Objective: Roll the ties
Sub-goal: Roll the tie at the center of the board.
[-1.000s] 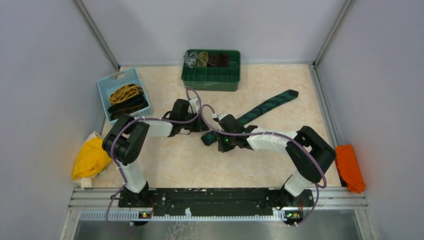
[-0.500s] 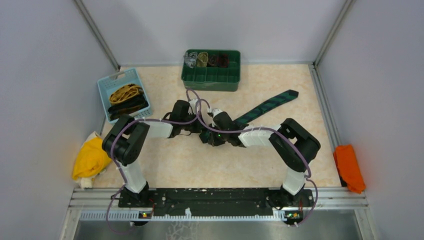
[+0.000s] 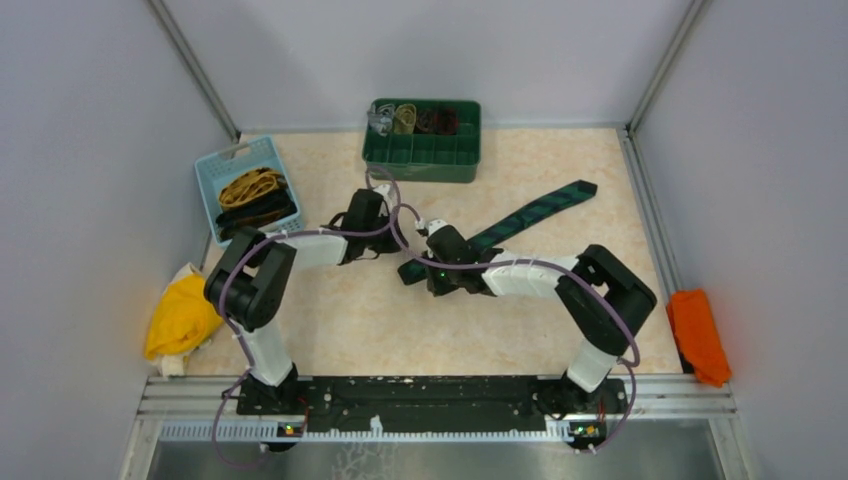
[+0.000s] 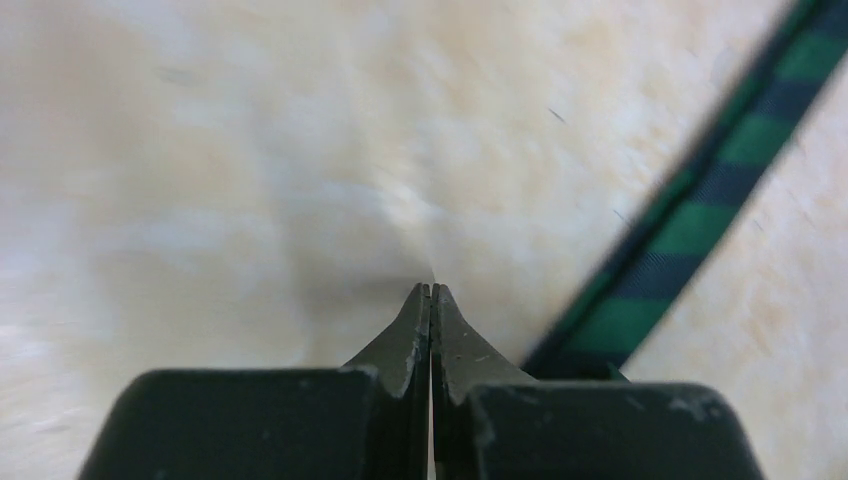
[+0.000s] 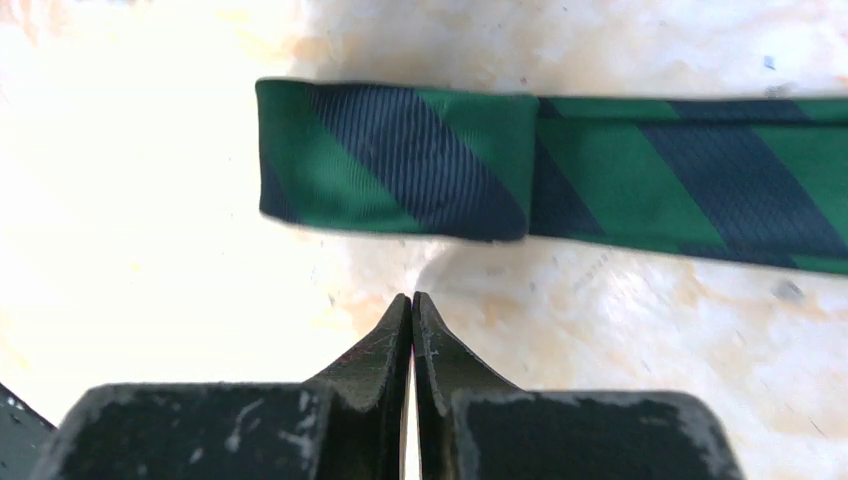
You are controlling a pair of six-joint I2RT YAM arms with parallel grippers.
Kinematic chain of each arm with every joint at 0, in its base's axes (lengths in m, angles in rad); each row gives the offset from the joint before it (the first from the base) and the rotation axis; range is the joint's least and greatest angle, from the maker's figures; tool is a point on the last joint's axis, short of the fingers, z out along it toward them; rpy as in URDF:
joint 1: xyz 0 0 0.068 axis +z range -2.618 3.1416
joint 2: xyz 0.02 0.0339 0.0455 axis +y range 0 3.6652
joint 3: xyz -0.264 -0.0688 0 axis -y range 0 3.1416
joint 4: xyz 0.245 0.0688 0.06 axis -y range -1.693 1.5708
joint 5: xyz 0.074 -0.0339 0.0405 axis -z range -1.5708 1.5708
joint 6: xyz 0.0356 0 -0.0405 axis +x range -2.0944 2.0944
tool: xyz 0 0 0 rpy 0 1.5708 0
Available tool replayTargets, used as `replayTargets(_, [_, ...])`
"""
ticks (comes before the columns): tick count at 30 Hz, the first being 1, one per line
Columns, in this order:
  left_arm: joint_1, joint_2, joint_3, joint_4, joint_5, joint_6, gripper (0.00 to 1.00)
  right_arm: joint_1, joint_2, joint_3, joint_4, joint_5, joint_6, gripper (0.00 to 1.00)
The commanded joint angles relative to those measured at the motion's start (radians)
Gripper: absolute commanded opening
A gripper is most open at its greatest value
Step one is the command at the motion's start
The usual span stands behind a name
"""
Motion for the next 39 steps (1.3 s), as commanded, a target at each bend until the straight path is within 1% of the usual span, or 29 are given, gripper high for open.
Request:
replayTargets(1, [0.043, -0.051, 0.065, -0.146, -0.301, -0.030, 0.00, 0.051, -0.153, 0.020, -0.187, 0.157, -0.106, 0.03])
replayTargets(2, [0.048, -0.081, 0.067, -0.163, -0.359, -0.057, 0.00, 0.062, -0.172, 0.029, -0.214, 0.187, -0.121, 0.04])
replayTargets(5, [0.050, -0.214, 0.029, -0.219, -0.457, -0.111, 0.00, 0.107, -0.208, 0.081, -0.272, 0.275, -0.165, 0.14])
replayTargets(8, [0.049, -0.401, -0.075, -0.248, -0.514, -0.168, 0.00, 0.161, -0.191, 0.146, -0.310, 0.354, -0.207, 0.29])
replayTargets(10, [0.049, -0.544, -0.162, -0.258, -0.547, -0.198, 0.00, 0.190, -0.150, 0.196, -0.328, 0.402, -0.227, 0.37])
replayTargets(13, [0.050, -0.754, -0.275, -0.266, -0.595, -0.218, 0.00, 0.213, -0.070, 0.273, -0.352, 0.438, -0.252, 0.44])
replayTargets(15, [0.050, -0.869, -0.325, -0.265, -0.615, -0.208, 0.00, 0.224, -0.015, 0.316, -0.354, 0.446, -0.269, 0.48])
replayTargets(17, [0.051, -0.960, -0.347, -0.288, -0.635, -0.196, 0.00, 0.237, 0.040, 0.357, -0.356, 0.455, -0.288, 0.49])
replayTargets(19, [0.050, -0.999, -0.347, -0.327, -0.663, -0.192, 0.00, 0.250, 0.089, 0.402, -0.369, 0.463, -0.299, 0.49])
replayTargets(23, [0.051, -1.020, -0.332, -0.372, -0.694, -0.174, 0.00, 0.257, 0.164, 0.464, -0.383, 0.464, -0.305, 0.49])
replayTargets(24, [0.052, -1.023, -0.330, -0.373, -0.694, -0.169, 0.00, 0.258, 0.176, 0.469, -0.381, 0.478, -0.305, 0.49])
replayTargets(25, [0.051, -1.026, -0.330, -0.373, -0.692, -0.167, 0.00, 0.257, 0.186, 0.473, -0.378, 0.492, -0.304, 0.52])
replayTargets(30, [0.051, -1.025, -0.338, -0.350, -0.683, -0.147, 0.00, 0.258, 0.220, 0.473, -0.374, 0.552, -0.315, 0.55])
replayTargets(39, [0.052, -1.013, -0.343, -0.332, -0.676, -0.138, 0.00, 0.256, 0.297, 0.482, -0.396, 0.546, -0.305, 0.55])
